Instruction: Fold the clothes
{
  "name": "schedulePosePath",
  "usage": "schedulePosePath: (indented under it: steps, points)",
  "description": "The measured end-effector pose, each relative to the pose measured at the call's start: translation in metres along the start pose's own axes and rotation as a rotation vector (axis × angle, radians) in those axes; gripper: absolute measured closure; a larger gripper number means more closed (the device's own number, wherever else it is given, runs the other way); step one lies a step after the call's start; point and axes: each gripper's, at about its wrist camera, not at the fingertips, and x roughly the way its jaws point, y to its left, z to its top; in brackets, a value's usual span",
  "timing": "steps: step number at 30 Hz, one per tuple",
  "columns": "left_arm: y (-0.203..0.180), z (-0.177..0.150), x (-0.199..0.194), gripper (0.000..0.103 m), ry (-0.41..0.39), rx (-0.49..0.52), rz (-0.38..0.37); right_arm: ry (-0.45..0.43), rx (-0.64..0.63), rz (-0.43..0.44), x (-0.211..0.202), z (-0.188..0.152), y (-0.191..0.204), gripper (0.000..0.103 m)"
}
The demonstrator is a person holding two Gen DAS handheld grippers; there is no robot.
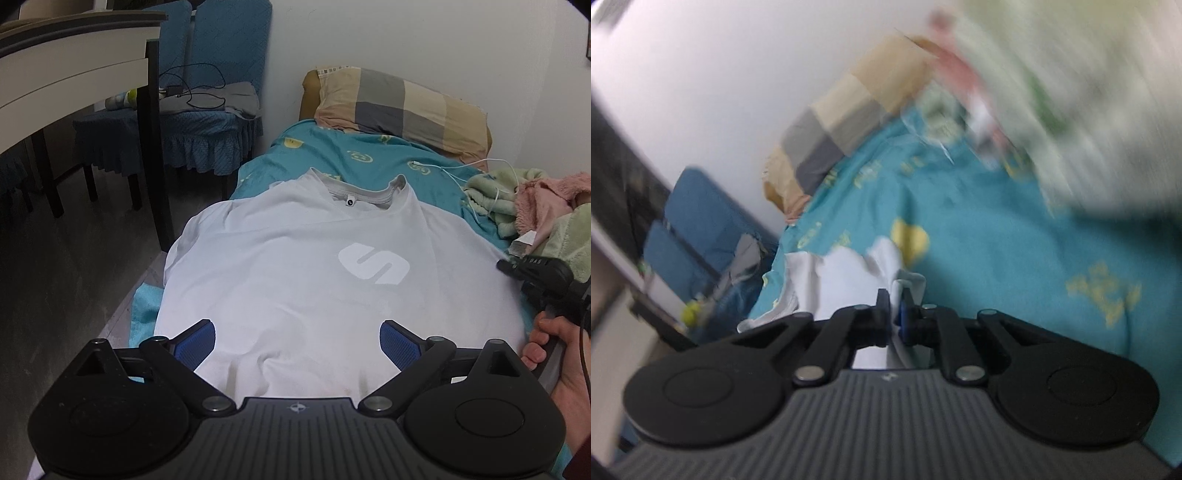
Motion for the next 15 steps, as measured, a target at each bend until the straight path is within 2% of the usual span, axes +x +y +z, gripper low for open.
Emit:
schedulePosePath:
  steps: [3, 8, 12, 13, 14, 15]
  points:
    - [0.004, 0.002, 0.001, 0.006, -0.004, -0.014, -0.001, -0.065, -0.301, 0.037, -0.013, -0.005, 0.055, 0.095]
    - [0.013, 0.004, -0.005, 0.006, -0.022, -0.039, 0.006, 0.116, -0.497, 0.129, -0.002, -0.055, 0.093, 0.095]
    - [0.02, 0.003, -0.008, 0.006, -0.024, -0.059, 0.012, 0.261, -0.648, 0.203, 0.006, -0.093, 0.123, 0.091]
    - [0.021, 0.003, -0.009, 0.006, -0.024, -0.064, 0.011, 0.292, -0.634, 0.217, 0.007, -0.095, 0.123, 0.085]
    - [0.022, 0.003, -0.01, 0.006, -0.025, -0.068, 0.008, 0.313, -0.616, 0.238, 0.007, -0.094, 0.122, 0.075]
    - [0.022, 0.003, -0.011, 0.006, -0.026, -0.071, 0.007, 0.319, -0.592, 0.267, 0.004, -0.091, 0.122, 0.069]
